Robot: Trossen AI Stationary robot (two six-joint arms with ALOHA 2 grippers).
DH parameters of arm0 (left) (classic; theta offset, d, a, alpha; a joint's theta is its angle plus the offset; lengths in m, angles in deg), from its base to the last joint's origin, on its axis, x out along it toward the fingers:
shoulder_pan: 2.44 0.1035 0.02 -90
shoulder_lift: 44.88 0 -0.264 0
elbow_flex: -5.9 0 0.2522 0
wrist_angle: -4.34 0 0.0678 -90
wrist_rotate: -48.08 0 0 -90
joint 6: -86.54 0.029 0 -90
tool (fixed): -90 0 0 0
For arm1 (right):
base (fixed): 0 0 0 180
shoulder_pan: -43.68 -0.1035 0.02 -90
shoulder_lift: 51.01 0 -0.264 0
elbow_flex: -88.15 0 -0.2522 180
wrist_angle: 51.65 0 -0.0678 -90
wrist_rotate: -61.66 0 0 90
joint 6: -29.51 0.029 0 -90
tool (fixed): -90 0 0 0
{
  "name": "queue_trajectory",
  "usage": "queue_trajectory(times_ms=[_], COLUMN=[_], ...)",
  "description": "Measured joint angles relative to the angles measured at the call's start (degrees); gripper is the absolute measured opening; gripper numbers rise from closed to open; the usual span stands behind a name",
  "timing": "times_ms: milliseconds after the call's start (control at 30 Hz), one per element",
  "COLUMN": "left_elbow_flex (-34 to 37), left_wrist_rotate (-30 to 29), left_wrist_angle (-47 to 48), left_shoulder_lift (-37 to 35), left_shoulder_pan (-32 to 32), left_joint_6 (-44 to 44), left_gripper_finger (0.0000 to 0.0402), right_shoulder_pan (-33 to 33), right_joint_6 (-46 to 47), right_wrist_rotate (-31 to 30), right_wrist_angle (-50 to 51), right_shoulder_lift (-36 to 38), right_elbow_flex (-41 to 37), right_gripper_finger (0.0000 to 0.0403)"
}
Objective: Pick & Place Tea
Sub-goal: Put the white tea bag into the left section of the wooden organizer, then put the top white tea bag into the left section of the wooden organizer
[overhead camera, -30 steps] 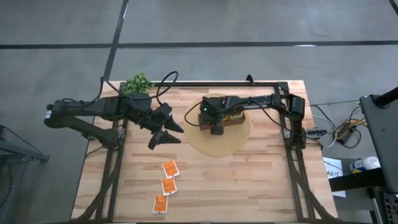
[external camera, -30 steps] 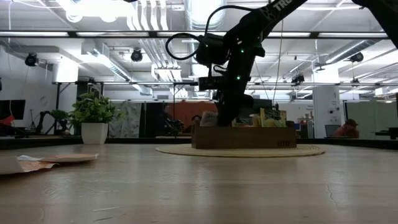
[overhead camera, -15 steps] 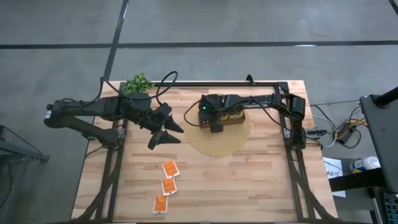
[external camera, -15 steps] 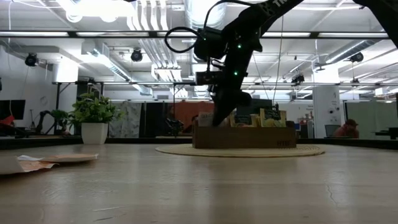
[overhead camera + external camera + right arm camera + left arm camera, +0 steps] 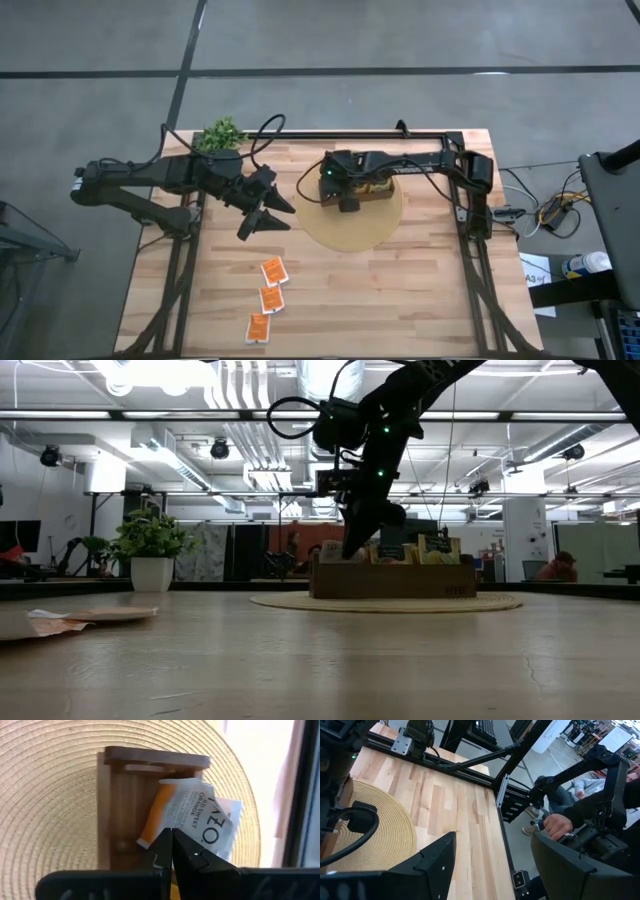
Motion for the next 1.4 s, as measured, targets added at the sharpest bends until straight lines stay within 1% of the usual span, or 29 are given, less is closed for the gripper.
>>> queue_trajectory(times_ms=[200,300,333,633,700,800,900,1000,1133,1267,1400], left_elbow_flex=[0.00,0.00,0.00,0.00,0.00,0.00,0.00,0.00,0.00,0.00,0.00], left_wrist_rotate=[0.00,-0.01,-0.01,-0.02,-0.02,-0.02,-0.02,-0.02,0.09,0.15,0.17], left_wrist_angle=[-0.01,-0.02,0.01,-0.01,-0.01,-0.01,0.03,0.10,0.15,0.17,0.64], left_shoulder_lift=[-0.01,-0.01,-0.01,-0.01,-0.01,-0.01,-0.01,-0.05,-0.34,-0.49,-0.49], left_shoulder_pan=[0.01,0.01,0.00,-0.01,-0.01,-0.01,0.01,-0.01,-0.01,-0.03,-0.03], left_joint_6=[-0.13,-0.13,-0.15,-0.26,-0.26,-0.26,-0.29,-0.39,-1.00,-1.22,-3.05], left_gripper_finger=[0.0252,0.0252,0.0252,0.0252,0.0252,0.0252,0.0252,0.0252,0.0252,0.0252,0.0252], right_shoulder_pan=[0.00,-0.02,0.03,0.22,0.24,0.31,0.22,-0.25,-1.68,-4.44,-8.98], right_joint_6=[-0.20,-0.25,-0.37,-0.15,0.01,0.79,2.79,5.60,10.95,15.04,19.48], right_wrist_rotate=[-1.29,-4.37,-4.50,-3.80,-3.25,-0.54,-0.27,1.30,6.34,6.67,6.66], right_wrist_angle=[-1.15,-2.91,-2.88,-2.33,-2.29,-2.23,-1.81,-1.09,-1.27,-2.33,-4.72], right_shoulder_lift=[1.46,2.15,2.30,3.97,4.92,6.16,8.15,11.96,18.63,25.44,31.10], right_elbow_flex=[-0.04,-0.04,-0.04,-0.02,0.17,0.74,0.81,0.81,0.56,-1.30,-4.74], right_gripper_finger=[0.0008,0.0008,0.0008,0.0008,0.0008,0.0008,0.0008,0.0008,0.0008,0.0008,0.0008])
